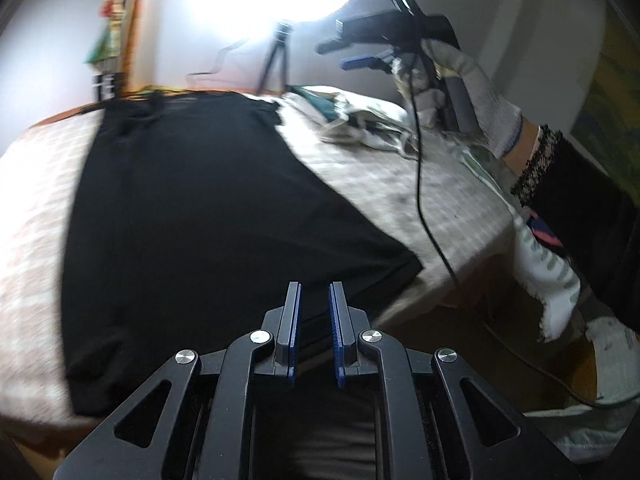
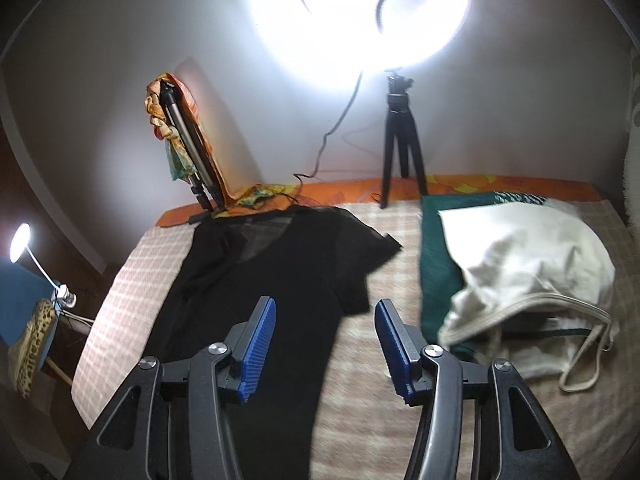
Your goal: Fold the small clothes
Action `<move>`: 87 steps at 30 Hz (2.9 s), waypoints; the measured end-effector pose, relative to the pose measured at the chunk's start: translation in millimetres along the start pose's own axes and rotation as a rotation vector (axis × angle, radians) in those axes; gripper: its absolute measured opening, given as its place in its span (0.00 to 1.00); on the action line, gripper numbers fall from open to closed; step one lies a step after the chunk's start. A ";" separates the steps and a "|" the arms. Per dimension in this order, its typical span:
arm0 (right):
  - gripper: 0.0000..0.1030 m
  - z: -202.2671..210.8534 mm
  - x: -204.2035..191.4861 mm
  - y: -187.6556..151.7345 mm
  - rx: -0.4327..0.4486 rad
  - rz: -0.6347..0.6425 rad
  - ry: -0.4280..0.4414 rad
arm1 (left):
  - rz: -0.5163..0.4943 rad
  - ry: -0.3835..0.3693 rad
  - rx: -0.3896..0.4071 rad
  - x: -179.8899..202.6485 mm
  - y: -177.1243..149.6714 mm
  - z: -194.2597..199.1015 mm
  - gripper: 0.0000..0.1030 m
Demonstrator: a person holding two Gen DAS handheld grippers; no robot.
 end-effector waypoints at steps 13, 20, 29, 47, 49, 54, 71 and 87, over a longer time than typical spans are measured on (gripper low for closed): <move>0.59 -26.4 50.6 -0.9 -0.079 -0.029 0.070 | -0.212 0.004 -0.094 84.7 8.9 -87.0 0.57; 0.59 -70.1 41.7 9.6 -0.140 -0.066 0.137 | -0.201 0.073 -0.102 82.5 8.8 -108.3 0.56; 0.59 -142.4 29.4 16.8 -0.244 -0.085 0.096 | -0.067 0.003 -0.075 64.4 18.8 -107.0 0.05; 0.36 -184.6 32.9 4.8 -0.390 -0.045 0.015 | -0.036 -0.056 -0.066 63.7 8.0 -84.5 0.07; 0.43 -184.0 36.3 6.6 -0.411 -0.039 -0.009 | -0.069 -0.054 -0.076 72.9 4.0 -89.3 0.19; 0.51 -177.2 38.5 15.9 -0.405 -0.049 0.021 | -0.155 0.017 -0.083 87.3 6.9 -105.8 0.37; 0.04 -193.8 16.4 7.0 -0.359 -0.036 0.013 | 0.023 0.014 0.009 48.8 22.4 -82.1 0.07; 0.02 -172.1 -60.6 35.6 -0.255 0.166 -0.138 | 0.166 -0.019 0.111 2.7 16.7 -32.1 0.07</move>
Point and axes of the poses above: each gripper's, at about its wrist camera, not at the fingertips, and z roughly against the way its jaws point, x to its right, y to its top, the point moved 7 cm from there along -z, roughly the way its jaws point, and after that the axes turned 6 degrees about -z, right-handed, at the moved point
